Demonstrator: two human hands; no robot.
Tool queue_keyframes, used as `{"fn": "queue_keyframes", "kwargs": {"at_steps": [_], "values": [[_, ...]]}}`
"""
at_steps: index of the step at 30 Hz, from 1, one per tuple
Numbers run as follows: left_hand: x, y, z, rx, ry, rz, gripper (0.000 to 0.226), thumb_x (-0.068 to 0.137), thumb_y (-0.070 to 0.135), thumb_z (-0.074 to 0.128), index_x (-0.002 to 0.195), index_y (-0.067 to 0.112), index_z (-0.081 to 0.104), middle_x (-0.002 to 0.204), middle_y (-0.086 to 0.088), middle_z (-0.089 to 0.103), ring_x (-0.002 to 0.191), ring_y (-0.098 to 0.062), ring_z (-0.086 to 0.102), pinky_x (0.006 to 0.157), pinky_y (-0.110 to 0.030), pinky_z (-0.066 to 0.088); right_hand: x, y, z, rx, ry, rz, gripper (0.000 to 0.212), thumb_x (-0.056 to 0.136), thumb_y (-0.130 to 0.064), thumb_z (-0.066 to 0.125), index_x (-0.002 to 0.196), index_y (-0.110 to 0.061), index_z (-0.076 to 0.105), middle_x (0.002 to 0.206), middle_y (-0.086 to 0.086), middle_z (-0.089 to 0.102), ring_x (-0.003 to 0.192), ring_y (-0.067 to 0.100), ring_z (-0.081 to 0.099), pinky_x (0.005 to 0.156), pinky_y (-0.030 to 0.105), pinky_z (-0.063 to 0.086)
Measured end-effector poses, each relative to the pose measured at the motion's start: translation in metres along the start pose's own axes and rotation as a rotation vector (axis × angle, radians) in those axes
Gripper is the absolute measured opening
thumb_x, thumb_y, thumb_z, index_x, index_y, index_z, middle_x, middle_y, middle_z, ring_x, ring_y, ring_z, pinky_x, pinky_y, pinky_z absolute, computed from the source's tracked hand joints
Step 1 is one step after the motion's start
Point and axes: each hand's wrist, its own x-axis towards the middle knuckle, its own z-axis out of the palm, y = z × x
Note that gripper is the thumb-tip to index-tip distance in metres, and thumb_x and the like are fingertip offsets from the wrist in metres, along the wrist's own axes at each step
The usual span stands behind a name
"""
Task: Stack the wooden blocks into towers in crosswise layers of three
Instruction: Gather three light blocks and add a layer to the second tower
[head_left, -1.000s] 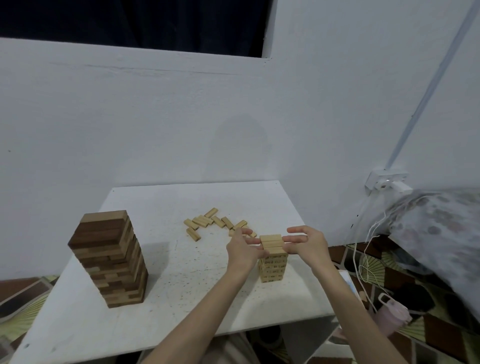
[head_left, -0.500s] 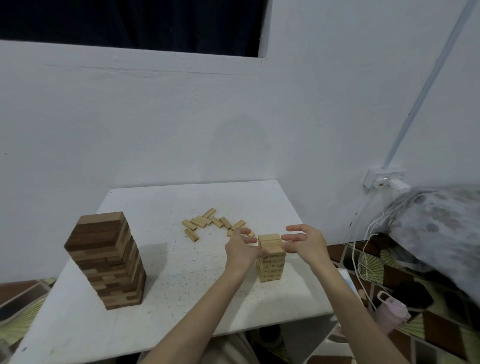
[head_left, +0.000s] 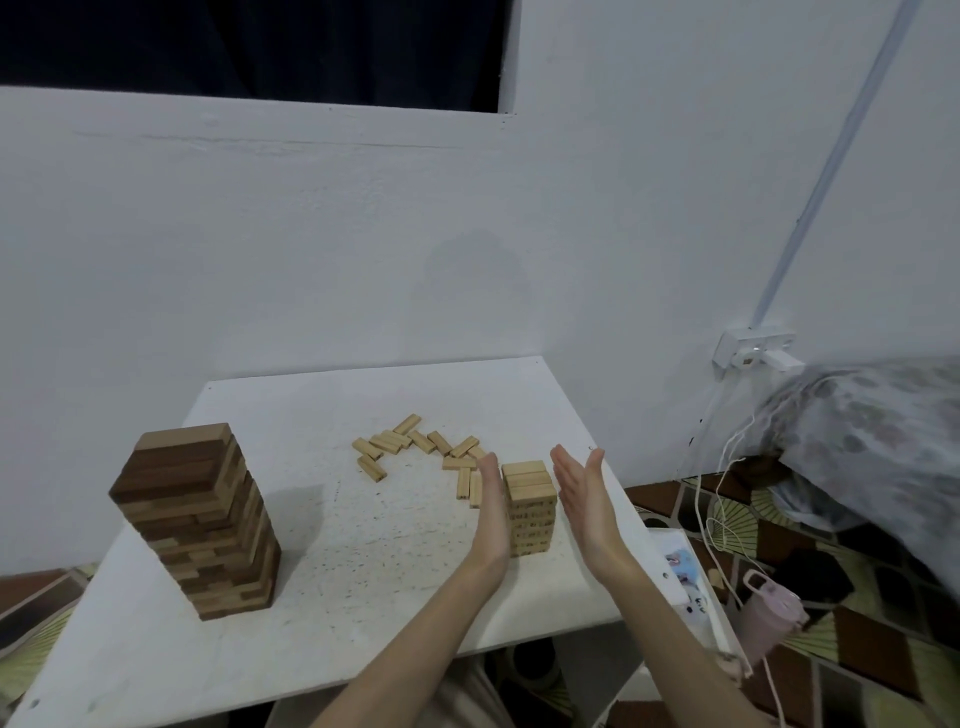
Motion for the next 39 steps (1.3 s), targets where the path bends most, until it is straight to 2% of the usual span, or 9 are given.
{"fn": "queue_keyframes", "kwargs": {"at_steps": [6,10,13,16,23,28,31,36,39], "values": [[-0.004,0.000,0.005,-0.065,-0.006,0.042,0.040,0.101,0.032,0.001,0.138,0.024,0.014,0.109,0.022,0.024,0.103,0.002,0.030,0.053,0.009,0.031,-0.008,0.003,0.005,0.029,-0.067,0.028,0.092,0.069,-0.080,0.020,0.145,-0.029,0.033,0.150,-0.012,0.036,0.141,0.007,0.026,0.120,0.035,0.012],[-0.001,-0.005,0.005,-0.049,-0.002,0.041,0.031,0.102,0.032,0.001,0.111,0.042,0.029,0.103,0.034,0.035,0.096,0.012,0.040,0.059,0.008,0.035,-0.013,0.005,0.010,0.043,-0.108,0.022,0.128,0.047,-0.093,0.041,0.153,-0.028,0.011,0.156,-0.013,0.021,0.141,0.005,0.023,0.117,0.030,0.017],[0.005,-0.013,0.002,-0.023,-0.019,0.025,0.047,0.101,0.036,0.003,0.093,0.038,0.049,0.095,0.025,0.056,0.077,0.022,0.057,0.062,0.001,0.043,-0.014,0.004,0.010,0.041,-0.090,0.019,0.087,0.074,-0.076,0.026,0.147,-0.029,0.029,0.146,-0.014,0.037,0.136,0.005,0.030,0.106,0.023,0.023],[0.008,-0.017,0.003,-0.009,0.009,0.014,0.037,0.100,0.040,0.004,0.103,0.042,0.041,0.097,0.025,0.053,0.078,0.018,0.056,0.067,-0.002,0.045,-0.010,0.004,0.011,0.109,-0.056,0.048,0.047,0.096,-0.054,0.013,0.130,-0.036,0.042,0.111,-0.019,0.053,0.115,0.005,0.041,0.100,0.023,0.027],[0.002,-0.009,0.007,-0.132,-0.044,-0.015,0.055,0.101,0.035,0.005,0.146,0.008,0.020,0.110,0.019,0.031,0.104,0.002,0.035,0.054,0.006,0.036,-0.006,0.009,0.011,0.133,-0.094,0.039,0.093,0.070,-0.071,0.031,0.151,-0.027,0.020,0.146,-0.011,0.034,0.131,0.008,0.033,0.110,0.031,0.024],[0.006,-0.014,0.008,-0.126,0.012,-0.027,0.036,0.101,0.037,0.005,0.127,0.032,0.028,0.104,0.024,0.038,0.103,0.000,0.039,0.054,0.004,0.039,-0.002,0.015,0.012,0.078,-0.048,0.038,0.064,0.094,-0.059,0.012,0.148,-0.029,0.027,0.120,-0.019,0.048,0.113,0.003,0.041,0.101,0.025,0.028],[0.020,-0.025,-0.002,-0.101,0.025,-0.012,0.049,0.101,0.038,0.004,0.108,0.031,0.051,0.103,0.023,0.055,0.105,0.010,0.049,0.070,0.002,0.041,0.000,0.017,0.007,0.105,-0.038,0.021,0.085,0.079,-0.072,0.024,0.150,-0.026,0.024,0.143,-0.015,0.034,0.134,0.010,0.033,0.113,0.030,0.022],[0.044,-0.050,-0.029,-0.198,0.115,-0.181,0.070,0.093,0.060,0.001,0.151,0.020,0.009,0.156,0.003,0.016,0.144,-0.014,0.014,0.114,-0.032,0.013,0.008,0.016,-0.004,-0.024,0.061,0.040,0.153,0.028,-0.104,0.037,0.152,-0.015,0.021,0.154,0.003,0.031,0.142,0.020,0.028,0.117,0.036,0.020],[0.048,-0.064,-0.035,-0.264,0.126,-0.280,0.079,0.091,0.064,0.001,0.151,0.013,0.006,0.157,-0.005,0.013,0.145,-0.019,0.011,0.117,-0.034,0.008,0.009,0.024,-0.008,0.102,-0.017,0.156,0.114,0.061,-0.087,0.021,0.150,-0.016,0.025,0.155,0.002,0.031,0.143,0.019,0.026,0.120,0.042,0.012]]}}
